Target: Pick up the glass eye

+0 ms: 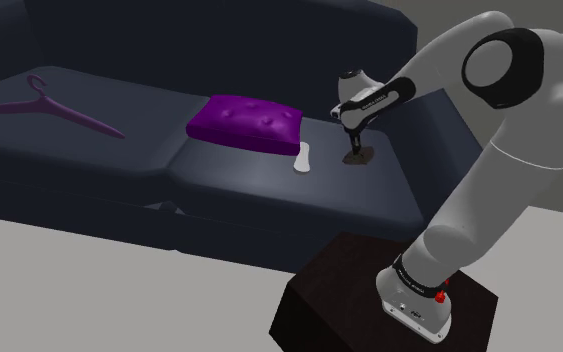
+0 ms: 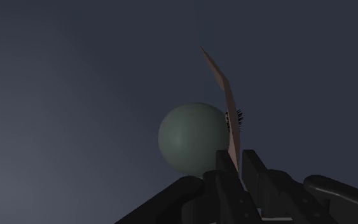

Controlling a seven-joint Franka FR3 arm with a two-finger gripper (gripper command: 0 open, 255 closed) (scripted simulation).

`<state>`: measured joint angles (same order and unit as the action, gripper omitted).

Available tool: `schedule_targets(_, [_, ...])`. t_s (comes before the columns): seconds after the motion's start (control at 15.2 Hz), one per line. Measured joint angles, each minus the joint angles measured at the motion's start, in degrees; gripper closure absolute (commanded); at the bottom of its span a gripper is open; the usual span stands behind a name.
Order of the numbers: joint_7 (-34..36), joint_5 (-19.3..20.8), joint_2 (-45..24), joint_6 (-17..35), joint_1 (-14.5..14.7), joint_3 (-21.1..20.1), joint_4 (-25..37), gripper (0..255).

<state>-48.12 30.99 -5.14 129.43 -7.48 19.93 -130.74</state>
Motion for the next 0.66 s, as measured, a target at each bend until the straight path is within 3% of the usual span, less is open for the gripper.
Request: schedule_targets(0.66, [-2.49, -0.79, 4.98, -6.94, 0.53, -0.42, 2.25, 255])
